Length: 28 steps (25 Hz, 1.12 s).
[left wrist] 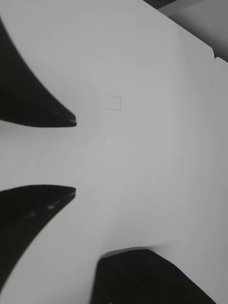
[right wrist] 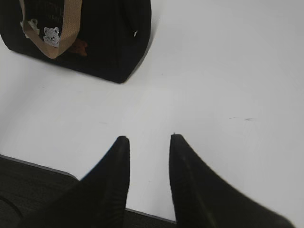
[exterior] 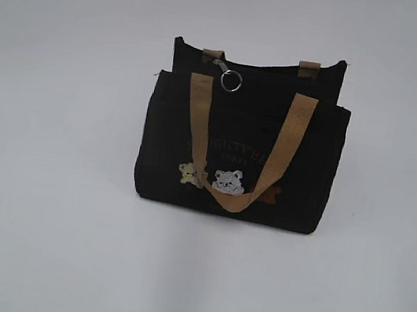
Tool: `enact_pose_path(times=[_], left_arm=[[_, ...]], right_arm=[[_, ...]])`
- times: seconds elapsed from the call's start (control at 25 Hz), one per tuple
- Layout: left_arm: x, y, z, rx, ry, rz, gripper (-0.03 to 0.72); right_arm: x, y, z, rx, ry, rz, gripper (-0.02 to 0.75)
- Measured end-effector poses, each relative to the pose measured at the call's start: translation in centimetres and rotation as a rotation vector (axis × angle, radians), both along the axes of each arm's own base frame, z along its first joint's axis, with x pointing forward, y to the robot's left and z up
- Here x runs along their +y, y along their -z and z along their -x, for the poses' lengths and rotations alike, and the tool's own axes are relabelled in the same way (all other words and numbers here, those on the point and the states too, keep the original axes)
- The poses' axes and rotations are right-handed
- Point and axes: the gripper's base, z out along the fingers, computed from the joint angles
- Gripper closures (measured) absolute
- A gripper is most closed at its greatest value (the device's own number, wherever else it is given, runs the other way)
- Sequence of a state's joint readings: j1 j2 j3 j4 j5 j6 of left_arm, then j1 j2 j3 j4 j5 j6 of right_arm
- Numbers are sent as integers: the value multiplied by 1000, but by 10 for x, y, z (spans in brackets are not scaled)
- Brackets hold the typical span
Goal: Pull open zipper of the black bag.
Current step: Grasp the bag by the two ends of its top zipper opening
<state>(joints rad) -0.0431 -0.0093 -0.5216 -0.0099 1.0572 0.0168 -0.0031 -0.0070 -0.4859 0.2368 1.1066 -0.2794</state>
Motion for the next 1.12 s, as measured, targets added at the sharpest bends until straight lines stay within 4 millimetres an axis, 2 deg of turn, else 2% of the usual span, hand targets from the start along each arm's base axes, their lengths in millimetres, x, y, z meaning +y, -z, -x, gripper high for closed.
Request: enact_pose_path(times=[0.92,1.12], left_arm=[[0,0,0,0,1,2,379],[-9,-5,-4,4,72,67,379]], right_arm=[[0,0,0,0,0,0,505],[0,0,0,0,0,0,505]])
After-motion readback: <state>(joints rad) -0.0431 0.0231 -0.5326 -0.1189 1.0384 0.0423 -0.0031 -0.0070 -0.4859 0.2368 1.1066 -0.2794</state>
